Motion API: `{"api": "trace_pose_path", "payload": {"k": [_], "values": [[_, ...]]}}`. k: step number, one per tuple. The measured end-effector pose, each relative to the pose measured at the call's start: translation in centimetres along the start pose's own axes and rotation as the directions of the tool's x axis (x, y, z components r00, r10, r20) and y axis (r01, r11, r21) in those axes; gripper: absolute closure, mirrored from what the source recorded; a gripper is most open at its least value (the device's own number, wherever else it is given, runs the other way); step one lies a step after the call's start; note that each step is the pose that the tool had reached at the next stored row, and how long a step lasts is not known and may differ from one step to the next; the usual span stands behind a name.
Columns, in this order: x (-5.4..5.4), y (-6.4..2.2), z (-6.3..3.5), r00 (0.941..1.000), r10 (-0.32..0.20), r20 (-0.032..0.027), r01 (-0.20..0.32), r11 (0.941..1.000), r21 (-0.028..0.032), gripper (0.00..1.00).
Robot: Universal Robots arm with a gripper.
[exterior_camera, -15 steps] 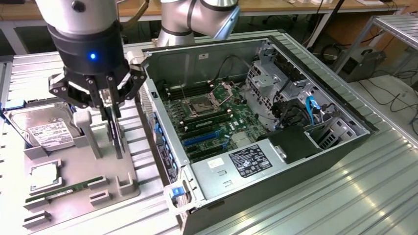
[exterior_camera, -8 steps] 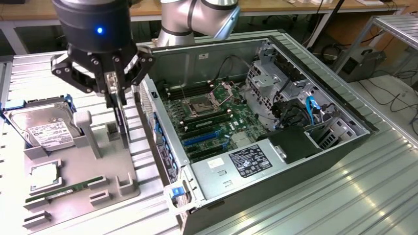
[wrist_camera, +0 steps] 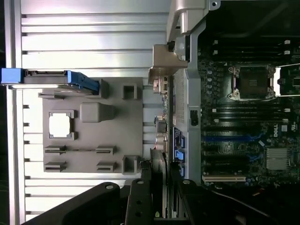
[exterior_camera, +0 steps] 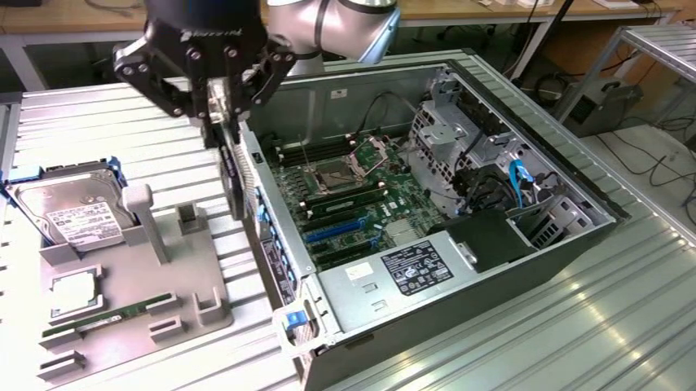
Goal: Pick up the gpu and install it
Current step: 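Pick up the gpu and move the gpu toward the slot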
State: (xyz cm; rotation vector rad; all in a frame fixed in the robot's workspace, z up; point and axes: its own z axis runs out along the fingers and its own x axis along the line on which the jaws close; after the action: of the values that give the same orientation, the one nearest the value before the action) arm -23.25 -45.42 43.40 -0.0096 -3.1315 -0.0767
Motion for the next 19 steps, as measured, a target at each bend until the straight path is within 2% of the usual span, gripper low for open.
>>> {"api": "trace_pose_path", "payload": {"k": [3, 10, 15, 19], "values": [[-1.4, -0.24, -1.03, 1.0000, 0.000, -0.0039, 0.000, 1.0000, 0.0001, 0.74], [-4.9, -0.41, -1.32, 0.9999, 0.001, -0.0120, -0.001, 1.0000, -0.0001, 0.74], [-7.4, -0.42, -0.77, 0.9998, 0.001, -0.0217, -0.001, 1.0000, -0.0001, 0.74], [-9.3, -0.39, -0.03, 0.9997, 0.001, -0.0245, -0.001, 1.0000, 0.0015, 0.74]]}}
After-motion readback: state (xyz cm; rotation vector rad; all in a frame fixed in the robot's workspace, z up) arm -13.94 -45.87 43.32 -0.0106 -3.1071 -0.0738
